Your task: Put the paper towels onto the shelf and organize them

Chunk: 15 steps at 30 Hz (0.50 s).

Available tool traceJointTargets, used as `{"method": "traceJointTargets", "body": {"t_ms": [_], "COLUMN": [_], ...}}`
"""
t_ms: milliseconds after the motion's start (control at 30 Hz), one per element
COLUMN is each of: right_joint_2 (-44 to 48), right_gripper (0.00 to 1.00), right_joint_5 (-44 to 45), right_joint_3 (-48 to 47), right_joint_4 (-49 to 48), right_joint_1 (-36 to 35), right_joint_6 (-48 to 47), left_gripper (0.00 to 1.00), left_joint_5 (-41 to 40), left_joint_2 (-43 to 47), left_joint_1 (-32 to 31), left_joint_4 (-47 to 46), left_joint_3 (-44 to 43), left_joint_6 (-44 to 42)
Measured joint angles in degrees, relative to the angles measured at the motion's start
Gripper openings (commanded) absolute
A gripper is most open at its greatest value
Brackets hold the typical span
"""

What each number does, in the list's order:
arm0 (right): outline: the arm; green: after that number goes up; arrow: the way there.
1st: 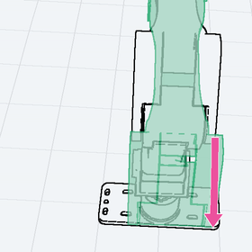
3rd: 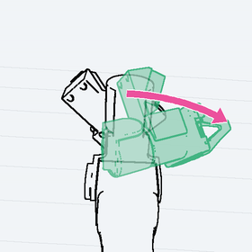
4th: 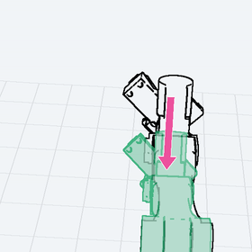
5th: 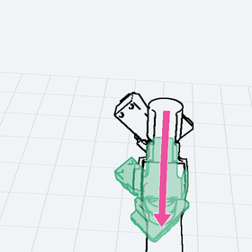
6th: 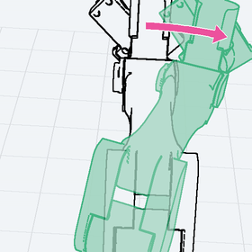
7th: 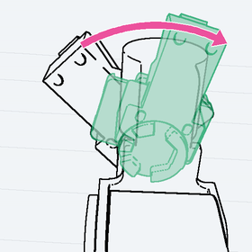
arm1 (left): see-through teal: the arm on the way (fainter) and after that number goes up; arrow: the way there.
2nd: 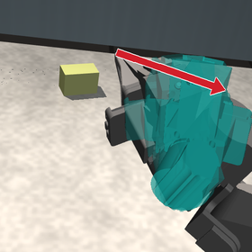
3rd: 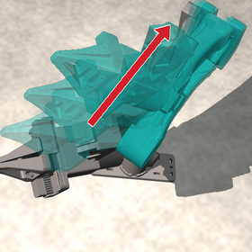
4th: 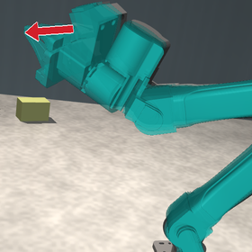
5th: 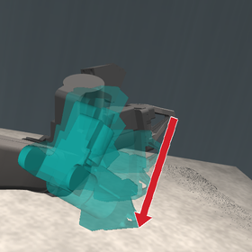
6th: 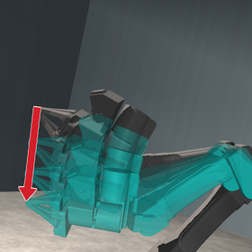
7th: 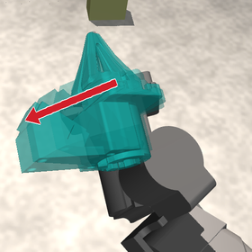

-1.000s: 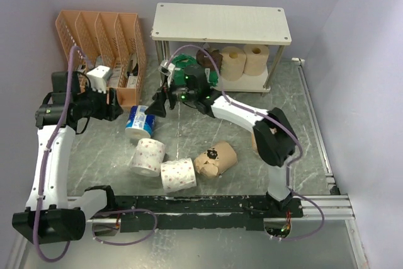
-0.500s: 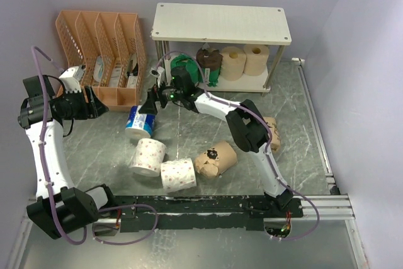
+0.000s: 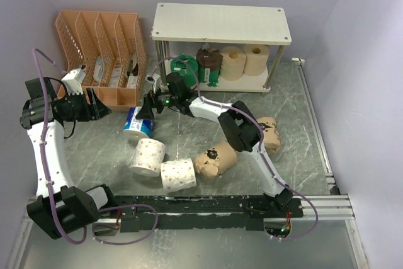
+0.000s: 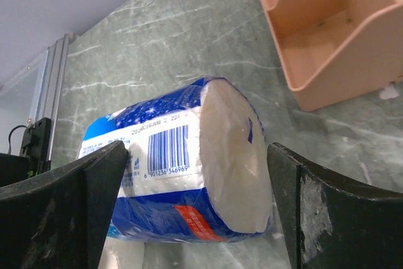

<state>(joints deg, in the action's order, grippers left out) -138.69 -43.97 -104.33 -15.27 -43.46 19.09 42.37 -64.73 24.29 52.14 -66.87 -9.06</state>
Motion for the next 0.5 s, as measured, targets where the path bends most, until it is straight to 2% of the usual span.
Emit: {"method": "traceJointTargets", "body": {"t_ms": [100,167,233,267,500], "right_joint_2": [0.0,0.5,1.7,2.5,9.9], "right_gripper": [0.64,0.42,0.12,0.00,0.00], "right_joint_5": [0.3,0.3,0.7,0.9,4.8], "right_joint_3": [0.3,1.3,3.1,4.4,13.2], "right_joint_4": [-0.8,-1.6,-2.6,-3.3,-3.2], "right_joint_1": [-1.0,-1.6,-1.9,-2.0,-2.0], "right_joint_6": [0.3,0.7,1.1,1.4,1.9], "left_gripper": [0.65,0.65,0.65,0.65,0.65], "left_joint_5": [0.2,0.3,0.5,0.5,0.7], "left_joint_2": [0.0,0.0,0.0,0.0,0.0], "left_joint_1": [0.0,0.0,0.0,0.0,0.0], "left_joint_4": [0.0,0.0,0.0,0.0,0.0], "left_joint_3": [0.0,0.1,0.1,0.1,0.2], "left_joint_6": [-0.2,-0.2,-0.2,-0.2,-0.2]}}
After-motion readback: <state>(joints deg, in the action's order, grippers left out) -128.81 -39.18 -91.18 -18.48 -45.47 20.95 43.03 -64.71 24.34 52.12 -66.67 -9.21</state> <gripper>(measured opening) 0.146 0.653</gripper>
